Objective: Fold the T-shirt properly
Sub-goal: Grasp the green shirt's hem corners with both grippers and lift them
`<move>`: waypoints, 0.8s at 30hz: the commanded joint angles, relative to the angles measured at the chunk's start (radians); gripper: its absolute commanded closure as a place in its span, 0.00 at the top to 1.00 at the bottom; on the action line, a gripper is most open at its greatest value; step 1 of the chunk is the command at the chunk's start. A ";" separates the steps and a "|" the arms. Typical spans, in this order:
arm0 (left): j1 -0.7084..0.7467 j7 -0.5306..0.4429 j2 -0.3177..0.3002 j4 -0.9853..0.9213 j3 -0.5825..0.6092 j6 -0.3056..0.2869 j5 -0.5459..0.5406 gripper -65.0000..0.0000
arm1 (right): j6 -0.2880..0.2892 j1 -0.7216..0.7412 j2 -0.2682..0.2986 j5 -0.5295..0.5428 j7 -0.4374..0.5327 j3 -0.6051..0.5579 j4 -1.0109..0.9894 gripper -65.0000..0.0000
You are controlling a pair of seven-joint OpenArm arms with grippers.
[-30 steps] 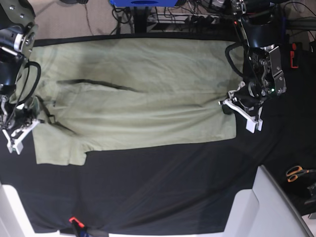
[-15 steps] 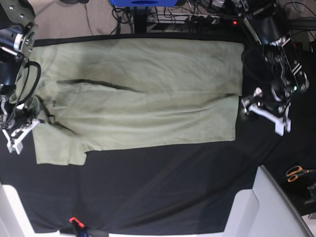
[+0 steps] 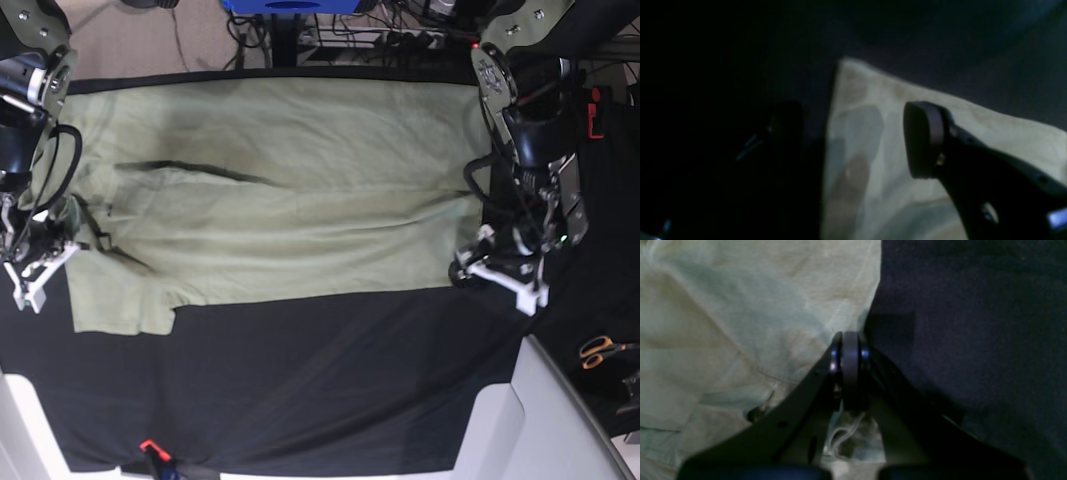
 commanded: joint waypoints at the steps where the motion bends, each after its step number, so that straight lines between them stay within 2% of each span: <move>1: -0.014 -0.023 -0.002 -0.008 0.017 -0.005 -0.011 0.68 | 0.002 0.026 0.020 0.006 0.013 0.003 0.019 0.00; 5: -0.014 -0.101 0.001 -0.077 0.041 -0.005 -0.011 0.66 | 0.002 0.026 0.020 0.004 0.013 0.003 0.019 0.00; 7: -0.014 -0.122 0.000 -0.110 0.035 -0.005 -0.011 0.61 | 0.002 0.026 0.020 0.004 0.013 0.003 0.019 0.00; 10: -0.014 -0.158 -0.003 -0.133 0.035 -0.003 -0.011 0.40 | 0.002 0.026 0.020 0.004 0.013 0.003 0.019 0.00; 14: -0.011 -0.190 -0.003 -0.133 0.040 -0.003 -0.011 0.01 | 0.002 0.026 0.017 0.004 0.013 0.000 0.019 0.00; 18: -0.014 -0.236 -0.017 -0.133 0.044 -0.003 -0.009 0.00 | 0.002 0.026 0.017 0.004 0.022 0.000 0.019 0.00; 24: -0.062 -0.240 -0.037 -0.111 0.044 -0.003 -0.009 0.00 | 0.002 0.026 0.016 0.004 0.143 -0.003 0.017 0.00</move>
